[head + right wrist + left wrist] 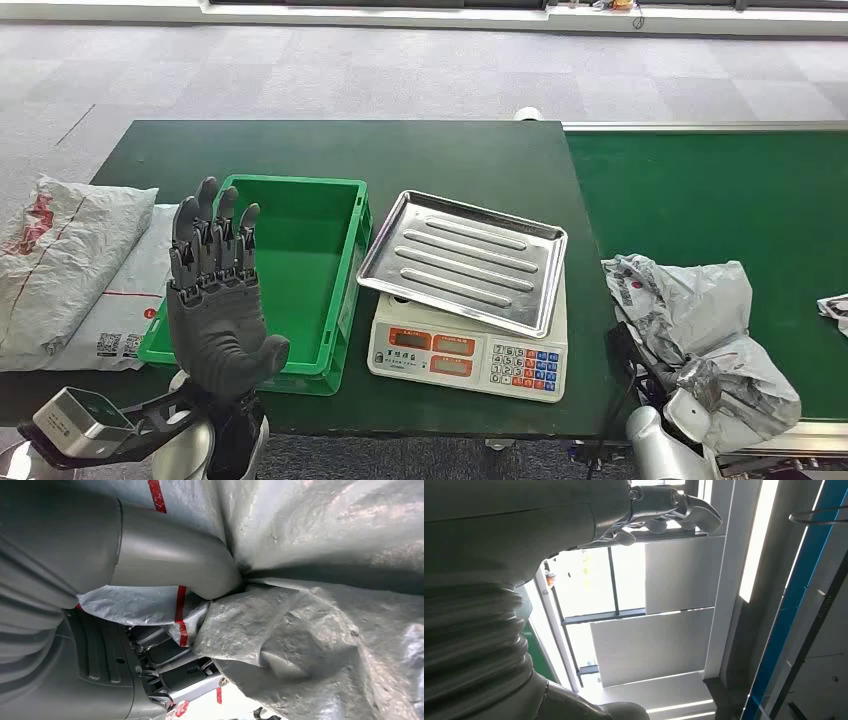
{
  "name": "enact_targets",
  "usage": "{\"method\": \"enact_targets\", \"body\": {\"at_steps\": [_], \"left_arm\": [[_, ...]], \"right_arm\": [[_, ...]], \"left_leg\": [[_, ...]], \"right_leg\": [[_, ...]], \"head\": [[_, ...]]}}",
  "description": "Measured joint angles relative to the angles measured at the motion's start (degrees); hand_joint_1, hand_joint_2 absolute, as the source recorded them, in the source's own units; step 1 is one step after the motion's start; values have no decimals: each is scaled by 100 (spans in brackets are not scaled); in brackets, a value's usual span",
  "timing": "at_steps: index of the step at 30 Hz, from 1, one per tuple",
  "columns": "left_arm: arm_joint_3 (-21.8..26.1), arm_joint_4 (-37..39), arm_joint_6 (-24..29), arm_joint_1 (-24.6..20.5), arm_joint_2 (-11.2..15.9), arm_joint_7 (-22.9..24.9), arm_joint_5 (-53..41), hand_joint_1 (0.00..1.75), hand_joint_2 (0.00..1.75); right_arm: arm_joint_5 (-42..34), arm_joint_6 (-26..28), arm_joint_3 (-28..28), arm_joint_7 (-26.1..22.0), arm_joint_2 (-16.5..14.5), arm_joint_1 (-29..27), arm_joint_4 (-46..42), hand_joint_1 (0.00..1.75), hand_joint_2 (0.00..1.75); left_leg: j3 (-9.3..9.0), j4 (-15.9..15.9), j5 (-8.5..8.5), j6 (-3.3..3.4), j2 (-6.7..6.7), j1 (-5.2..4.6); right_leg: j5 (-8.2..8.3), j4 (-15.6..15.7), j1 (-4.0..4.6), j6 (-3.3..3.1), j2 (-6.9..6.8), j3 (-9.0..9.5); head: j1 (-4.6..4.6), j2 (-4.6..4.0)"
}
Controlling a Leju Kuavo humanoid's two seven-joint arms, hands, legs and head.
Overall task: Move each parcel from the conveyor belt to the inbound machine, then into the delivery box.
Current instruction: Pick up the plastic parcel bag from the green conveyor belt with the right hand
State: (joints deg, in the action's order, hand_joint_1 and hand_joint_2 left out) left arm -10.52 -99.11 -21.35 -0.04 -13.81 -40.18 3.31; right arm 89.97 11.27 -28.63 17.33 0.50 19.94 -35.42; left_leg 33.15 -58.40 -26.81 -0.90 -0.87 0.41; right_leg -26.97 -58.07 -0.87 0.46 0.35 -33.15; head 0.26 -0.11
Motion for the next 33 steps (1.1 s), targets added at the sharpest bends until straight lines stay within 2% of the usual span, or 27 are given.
{"method": "enact_targets", "body": {"at_steps": [6, 9, 12, 15, 18, 22, 28, 33], "left_arm": [[11, -97, 61, 113, 0, 0, -5, 0, 175], [20, -165, 82, 185, 0, 0, -17, 0, 175], [37, -240, 112, 252, -2, 0, -37, 0, 175], [55, -280, 162, 305, -3, -1, -45, 0, 175], [64, -278, 179, 314, -2, 1, -44, 0, 175], [64, -250, 179, 308, -3, 1, -25, 0, 175], [64, -188, 174, 287, -4, 2, -7, 0, 175], [61, -117, 149, 224, -2, 3, 6, 0, 175]], "right_arm": [[5, 564, 115, 29, -9, -71, -88, 175, 175], [6, 790, 226, 88, -74, -261, -574, 175, 175], [13, 1055, 463, 295, -177, -642, -1686, 175, 175], [21, 1711, 844, 271, -234, -1202, -3491, 175, 175], [28, 2078, 1093, -282, -425, -1557, -5060, 175, 175], [26, 2457, 1150, -1015, -891, -1789, -6160, 175, 175], [11, 2459, 1154, -1308, -1313, -1831, -6754, 175, 175], [11, 1855, 1473, -1560, -1411, -1770, -6820, 175, 175]], "left_leg": [[12, 0, 4, 1, 10, -1], [27, 0, 8, 3, 25, -2], [38, -1, 8, 4, 43, -4], [56, -1, 9, 6, 69, -5], [53, 0, -1, -1, 60, -3], [50, 0, -5, -2, 56, -3], [45, -1, -4, -1, 50, -3], [43, -1, -3, 1, 43, -3]], "right_leg": [[1, 0, -1, 0, -9, -7], [1, -1, -3, 0, -19, -17], [-3, -1, -6, 4, -35, -25], [-14, -1, -12, 12, -60, -34], [-21, -1, -5, 10, -47, -37], [-27, -1, -4, 9, -41, -37], [-25, -1, -12, 10, -36, -35], [-23, -1, -12, 10, -32, -33]], "head": [[0, 0], [0, 0], [0, 0], [0, 0], [-1, 0], [-2, 0], [-1, 0], [-2, 0]]}}
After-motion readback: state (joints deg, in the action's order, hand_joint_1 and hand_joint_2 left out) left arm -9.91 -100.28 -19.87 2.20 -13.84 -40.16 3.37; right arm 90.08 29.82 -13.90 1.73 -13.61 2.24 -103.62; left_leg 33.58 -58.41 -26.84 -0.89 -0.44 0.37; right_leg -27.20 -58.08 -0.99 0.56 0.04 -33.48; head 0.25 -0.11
